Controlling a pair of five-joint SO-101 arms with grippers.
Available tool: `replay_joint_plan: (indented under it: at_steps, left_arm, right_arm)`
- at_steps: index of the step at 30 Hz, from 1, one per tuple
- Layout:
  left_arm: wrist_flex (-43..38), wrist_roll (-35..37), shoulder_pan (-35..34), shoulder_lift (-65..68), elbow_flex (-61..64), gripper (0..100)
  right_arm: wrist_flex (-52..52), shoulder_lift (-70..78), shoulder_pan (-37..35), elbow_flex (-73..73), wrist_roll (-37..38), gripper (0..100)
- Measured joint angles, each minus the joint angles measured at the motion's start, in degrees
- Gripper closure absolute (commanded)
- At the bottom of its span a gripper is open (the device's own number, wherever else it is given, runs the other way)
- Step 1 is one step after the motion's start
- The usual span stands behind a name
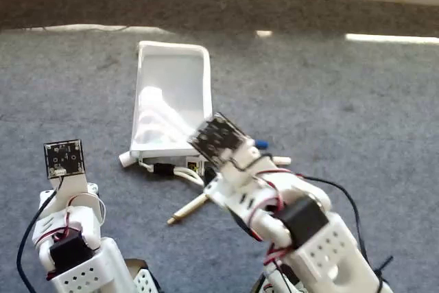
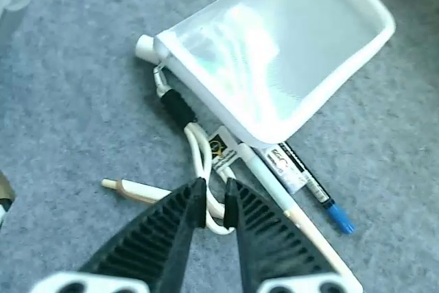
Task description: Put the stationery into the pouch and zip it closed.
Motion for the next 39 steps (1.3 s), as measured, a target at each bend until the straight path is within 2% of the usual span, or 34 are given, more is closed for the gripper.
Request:
replay_joint_plan:
  at_steps: [12,15,20,24,30,39]
  left_arm:
    - [0.0,0.0,0.0,0.0,0.0,99]
    - [0.0,0.0,0.0,0.0,0.0,99]
    - [0.0,-0.1,0.0,0.0,0.0,99]
    - [0.0,-0.1,-0.1,0.0,0.0,99]
    - [0.0,0.0,-3.7,0.0,0.0,99]
    - [0.0,-0.1,-4.0,0.0,0.0,99]
  right_arm:
    - [-0.9,28.8,-10.0,-14.1,-0.7,94.2]
    - [-3.7,34.7,-9.9,-15.5,-0.7,92.6]
    - [-9.2,43.8,-9.9,-16.0,-0.7,83.8]
    - [-14.1,49.7,-9.9,-16.0,-0.7,83.6]
    - [-21.5,56.4,-9.9,-16.0,-0.7,83.6]
    - [-23.9,64.7,-10.0,-20.7,-0.7,83.6]
